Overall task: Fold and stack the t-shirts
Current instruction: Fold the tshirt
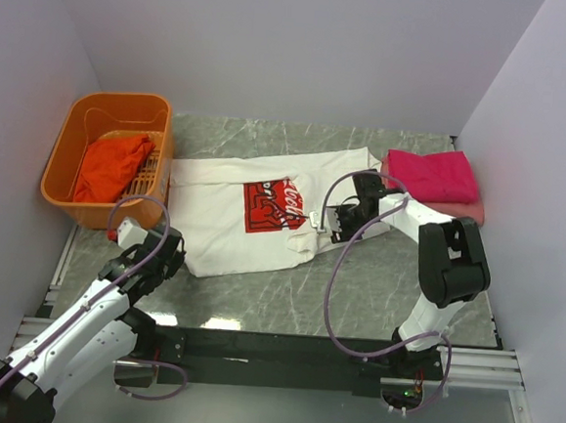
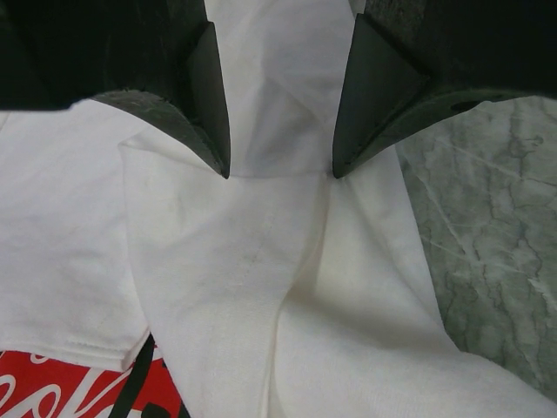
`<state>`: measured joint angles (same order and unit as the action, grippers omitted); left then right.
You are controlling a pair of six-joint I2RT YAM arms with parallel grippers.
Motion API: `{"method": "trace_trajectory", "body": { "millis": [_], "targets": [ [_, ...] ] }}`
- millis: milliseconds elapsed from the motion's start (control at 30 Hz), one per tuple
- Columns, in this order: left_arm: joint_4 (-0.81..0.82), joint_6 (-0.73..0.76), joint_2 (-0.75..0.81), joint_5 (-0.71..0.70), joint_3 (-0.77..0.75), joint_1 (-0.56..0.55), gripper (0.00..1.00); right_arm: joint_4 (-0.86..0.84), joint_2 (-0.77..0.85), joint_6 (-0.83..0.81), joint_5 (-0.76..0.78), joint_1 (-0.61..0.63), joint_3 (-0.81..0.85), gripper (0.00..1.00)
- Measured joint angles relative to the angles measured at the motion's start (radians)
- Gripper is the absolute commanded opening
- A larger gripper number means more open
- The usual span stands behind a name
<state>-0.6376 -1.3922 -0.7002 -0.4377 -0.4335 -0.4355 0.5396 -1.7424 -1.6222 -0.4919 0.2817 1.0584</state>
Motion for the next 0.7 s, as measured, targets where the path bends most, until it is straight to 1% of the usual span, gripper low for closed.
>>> {"method": "trace_trajectory", "body": {
  "millis": [133, 433, 667, 700],
  "targets": [
    [0.002, 0.000, -0.003, 0.002, 0.002, 0.000, 0.00, -0.001, -0.010, 0.000, 0.001, 0.006, 0.000, 0.56],
    [0.002, 0.000, -0.002, 0.005, 0.002, 0.000, 0.00, -0.002, -0.014, 0.006, 0.003, 0.020, 0.000, 0.49],
    [0.002, 0.000, 0.005, 0.005, 0.002, 0.000, 0.00, -0.005, -0.023, 0.018, 0.013, 0.031, 0.002, 0.41],
    [0.002, 0.000, 0.006, 0.005, 0.002, 0.000, 0.00, -0.005, -0.023, 0.020, 0.013, 0.032, 0.002, 0.38]
  ]
}}
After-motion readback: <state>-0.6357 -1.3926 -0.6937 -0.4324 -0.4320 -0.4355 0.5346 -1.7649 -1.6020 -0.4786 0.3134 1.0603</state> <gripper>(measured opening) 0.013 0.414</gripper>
